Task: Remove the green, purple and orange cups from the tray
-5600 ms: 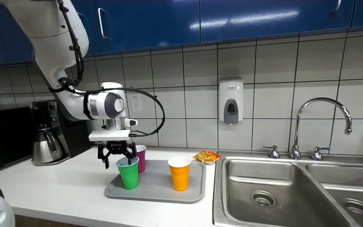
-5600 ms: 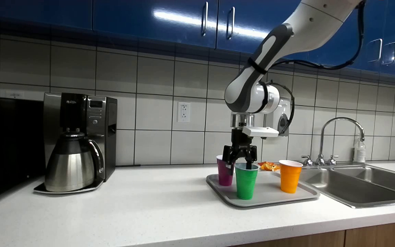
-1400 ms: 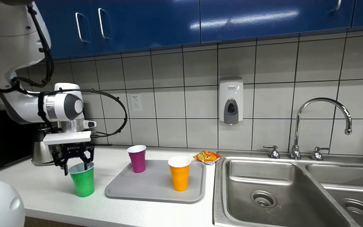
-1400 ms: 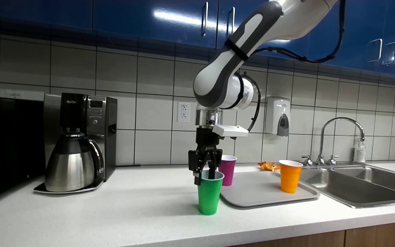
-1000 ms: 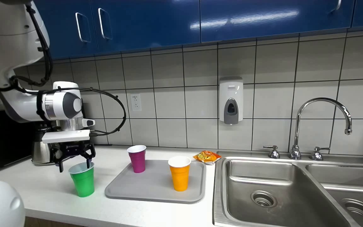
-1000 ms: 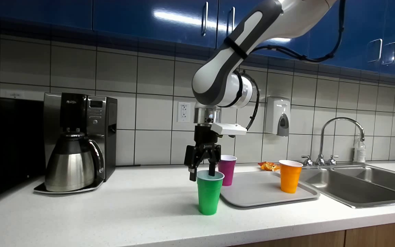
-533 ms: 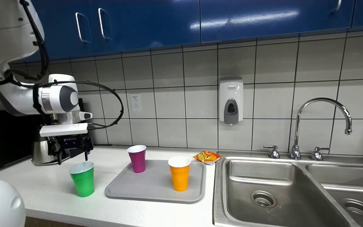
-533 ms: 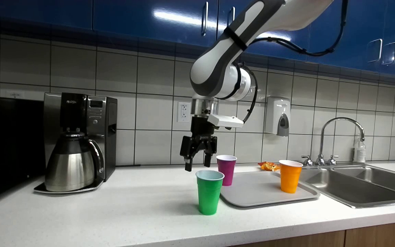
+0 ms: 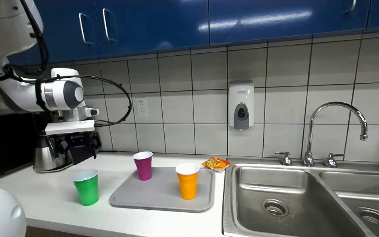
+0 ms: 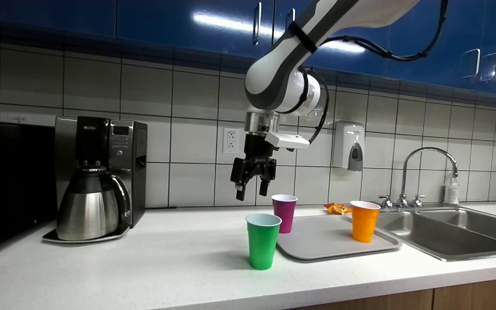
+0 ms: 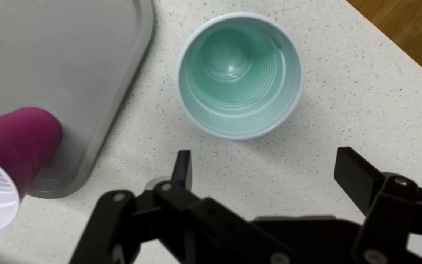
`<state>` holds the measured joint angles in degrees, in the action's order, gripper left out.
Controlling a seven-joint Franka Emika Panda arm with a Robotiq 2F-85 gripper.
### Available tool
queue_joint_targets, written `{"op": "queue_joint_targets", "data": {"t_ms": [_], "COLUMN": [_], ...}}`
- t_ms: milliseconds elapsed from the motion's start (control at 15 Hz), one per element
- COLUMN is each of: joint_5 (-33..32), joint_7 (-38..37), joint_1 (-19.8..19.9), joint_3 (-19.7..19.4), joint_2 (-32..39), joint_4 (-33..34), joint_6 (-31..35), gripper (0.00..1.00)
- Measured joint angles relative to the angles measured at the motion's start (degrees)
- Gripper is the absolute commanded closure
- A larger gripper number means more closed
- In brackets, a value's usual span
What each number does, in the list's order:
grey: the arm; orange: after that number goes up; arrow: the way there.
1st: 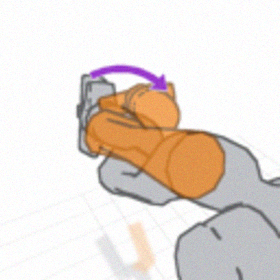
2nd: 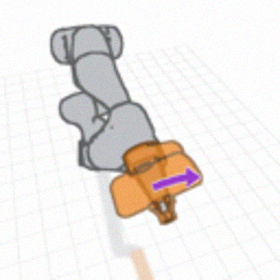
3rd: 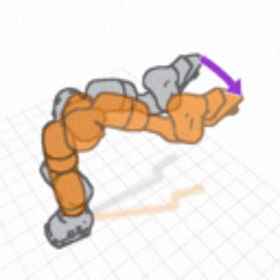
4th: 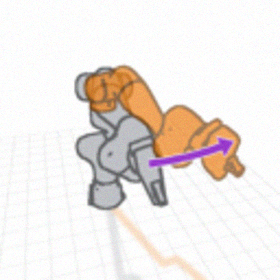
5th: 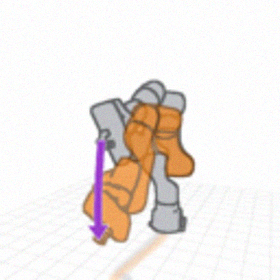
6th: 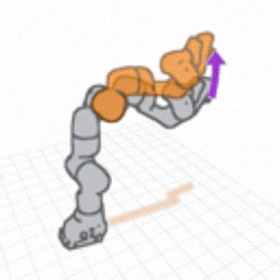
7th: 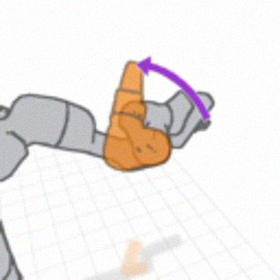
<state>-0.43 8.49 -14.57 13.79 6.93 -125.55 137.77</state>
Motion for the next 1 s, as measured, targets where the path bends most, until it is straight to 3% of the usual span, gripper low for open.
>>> {"op": "queue_joint_targets", "data": {"t_ms": [1000], "joint_5": [-10.84], "joint_7": [-1.83], "joint_1": [3.01], "joint_3": [-7.29], "joint_2": [0.93], "joint_4": [-1.34], "joint_6": [8.21], "gripper": [0.00]}}
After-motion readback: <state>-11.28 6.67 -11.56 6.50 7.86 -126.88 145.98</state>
